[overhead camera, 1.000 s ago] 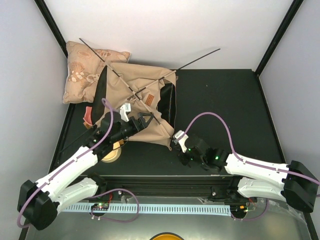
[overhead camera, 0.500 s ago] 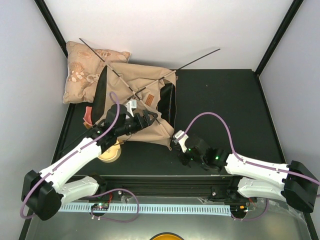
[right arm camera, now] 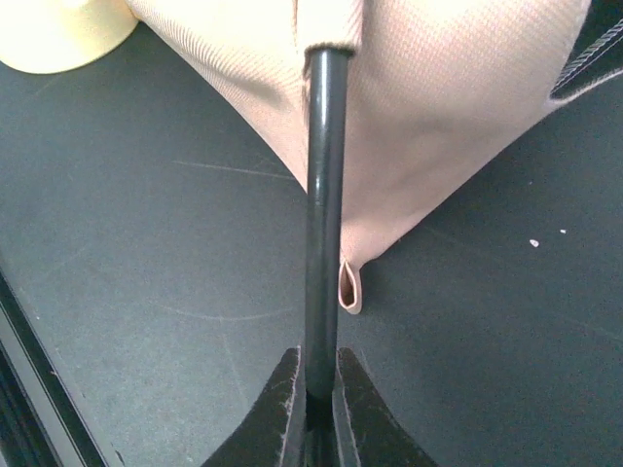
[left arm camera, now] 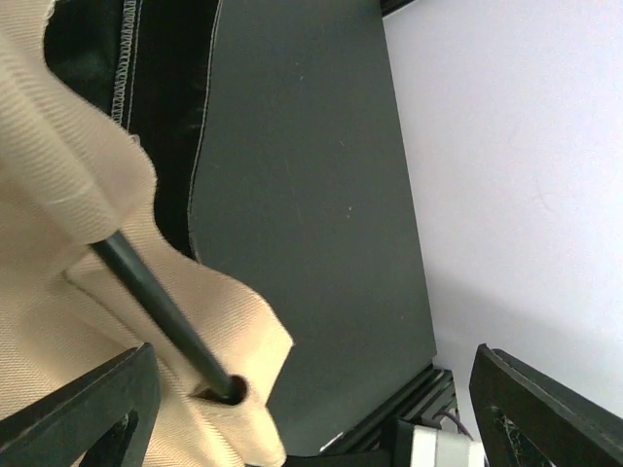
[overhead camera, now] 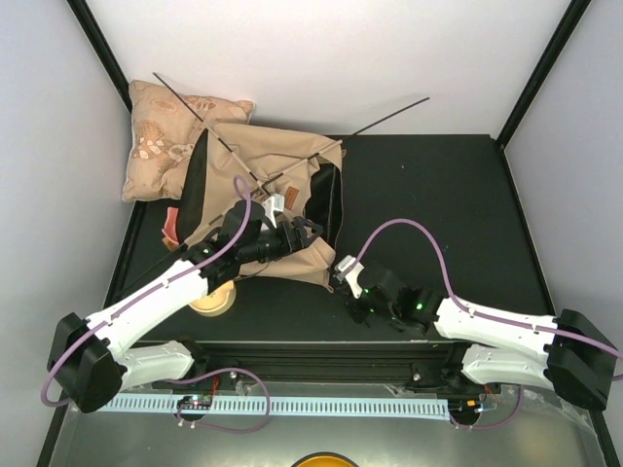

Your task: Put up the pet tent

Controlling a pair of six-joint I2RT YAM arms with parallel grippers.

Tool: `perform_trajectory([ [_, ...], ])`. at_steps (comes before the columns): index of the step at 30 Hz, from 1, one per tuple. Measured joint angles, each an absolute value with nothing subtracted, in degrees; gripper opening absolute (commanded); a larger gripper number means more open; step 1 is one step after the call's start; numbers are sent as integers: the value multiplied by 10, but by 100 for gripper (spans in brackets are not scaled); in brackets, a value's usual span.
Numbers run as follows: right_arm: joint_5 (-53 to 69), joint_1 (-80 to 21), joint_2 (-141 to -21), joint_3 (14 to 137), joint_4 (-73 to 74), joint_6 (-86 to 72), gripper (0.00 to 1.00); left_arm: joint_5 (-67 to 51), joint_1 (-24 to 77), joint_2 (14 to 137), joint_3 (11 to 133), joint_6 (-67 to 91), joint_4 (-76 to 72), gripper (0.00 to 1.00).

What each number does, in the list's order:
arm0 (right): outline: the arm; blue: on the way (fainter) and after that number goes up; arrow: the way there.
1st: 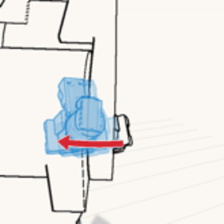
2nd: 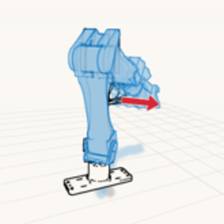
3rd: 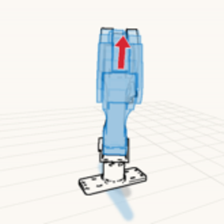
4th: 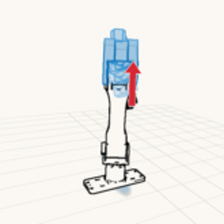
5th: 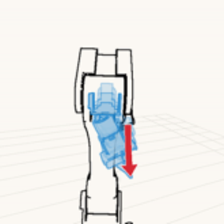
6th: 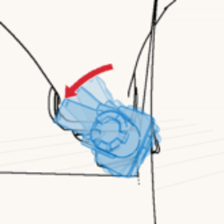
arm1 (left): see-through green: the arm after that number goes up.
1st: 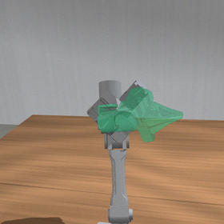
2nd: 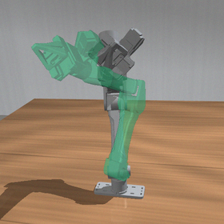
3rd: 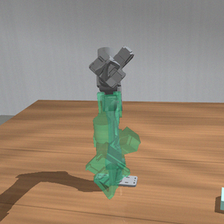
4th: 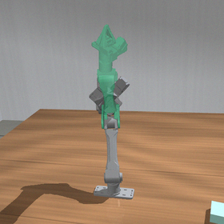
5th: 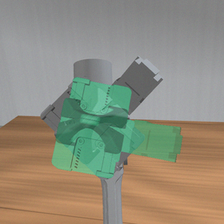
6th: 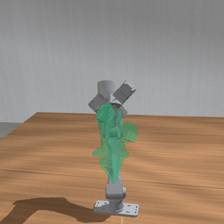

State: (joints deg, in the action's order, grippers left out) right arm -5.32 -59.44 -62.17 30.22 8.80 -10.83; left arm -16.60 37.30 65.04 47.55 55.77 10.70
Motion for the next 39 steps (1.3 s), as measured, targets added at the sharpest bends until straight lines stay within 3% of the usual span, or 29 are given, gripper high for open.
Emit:
perform_trajectory([
  [28,-8,-594,-630,306,90,-92,1,-131,388,677,501,577,122,86],
  [34,-3,-595,-635,312,90,-90,1,-128,393,698,517,581,126,81],
  [39,-3,-597,-643,316,91,-88,1,-121,400,721,532,588,137,65],
])
